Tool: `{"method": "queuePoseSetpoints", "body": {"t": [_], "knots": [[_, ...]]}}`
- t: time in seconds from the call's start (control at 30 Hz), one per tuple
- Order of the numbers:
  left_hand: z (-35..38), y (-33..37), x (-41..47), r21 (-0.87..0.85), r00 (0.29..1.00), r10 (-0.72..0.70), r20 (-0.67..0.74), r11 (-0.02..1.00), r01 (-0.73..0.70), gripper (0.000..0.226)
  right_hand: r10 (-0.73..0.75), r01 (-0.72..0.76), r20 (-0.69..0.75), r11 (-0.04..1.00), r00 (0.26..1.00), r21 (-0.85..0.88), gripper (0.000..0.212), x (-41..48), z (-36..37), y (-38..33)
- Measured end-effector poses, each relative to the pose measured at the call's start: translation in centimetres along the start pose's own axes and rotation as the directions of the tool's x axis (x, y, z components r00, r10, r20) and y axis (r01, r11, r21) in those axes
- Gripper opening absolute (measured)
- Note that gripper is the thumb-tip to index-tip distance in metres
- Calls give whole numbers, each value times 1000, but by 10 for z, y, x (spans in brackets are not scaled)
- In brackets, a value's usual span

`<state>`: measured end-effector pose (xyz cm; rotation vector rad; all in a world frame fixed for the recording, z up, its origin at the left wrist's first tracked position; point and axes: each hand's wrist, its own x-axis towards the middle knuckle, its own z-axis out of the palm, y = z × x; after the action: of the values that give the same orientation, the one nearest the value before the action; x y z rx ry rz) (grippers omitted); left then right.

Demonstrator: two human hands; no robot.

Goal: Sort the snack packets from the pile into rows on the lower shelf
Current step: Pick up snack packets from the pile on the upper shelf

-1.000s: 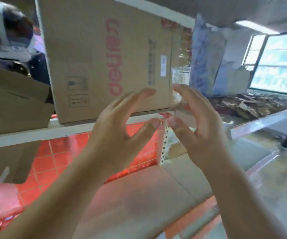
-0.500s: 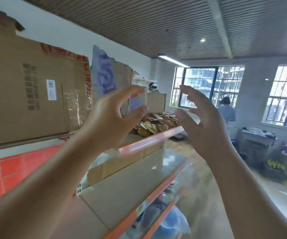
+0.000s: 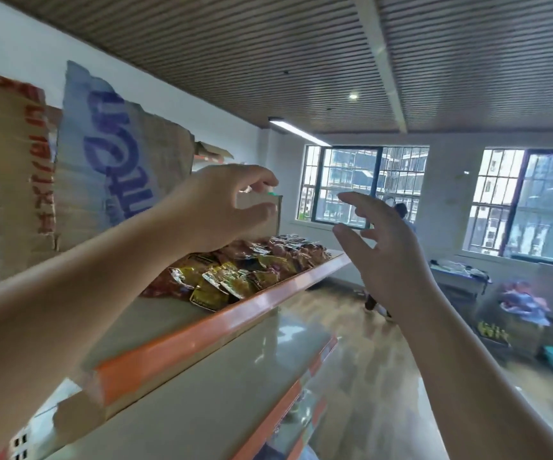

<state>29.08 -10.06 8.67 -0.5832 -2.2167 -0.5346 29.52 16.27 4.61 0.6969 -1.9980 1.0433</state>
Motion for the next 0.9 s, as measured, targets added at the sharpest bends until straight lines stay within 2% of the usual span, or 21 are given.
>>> {"method": "queuePoseSetpoints", "body": {"t": [0.2, 0.4, 0.57, 0.8, 0.9], "knots": [[55, -54, 61, 74, 998, -17, 59, 997, 13, 44, 25, -24, -11, 1000, 1000, 20, 38, 62, 38, 67], [79, -81, 96, 155, 991, -55, 119, 987, 36, 48, 18, -21, 59, 999, 998, 44, 40, 109, 82, 130], [95, -91, 124, 254, 988, -55, 143, 967, 17, 42, 15, -28, 71, 983, 997, 184, 37, 144, 117, 191], [151, -99, 167, 405, 976, -166, 141, 909, 96, 38, -59, 26, 166, 981, 984, 190, 41, 207, 157, 286], [186, -103, 188, 450, 968, -214, 130, 883, 135, 35, -107, 45, 273, 973, 956, 226, 46, 238, 169, 326]]}}
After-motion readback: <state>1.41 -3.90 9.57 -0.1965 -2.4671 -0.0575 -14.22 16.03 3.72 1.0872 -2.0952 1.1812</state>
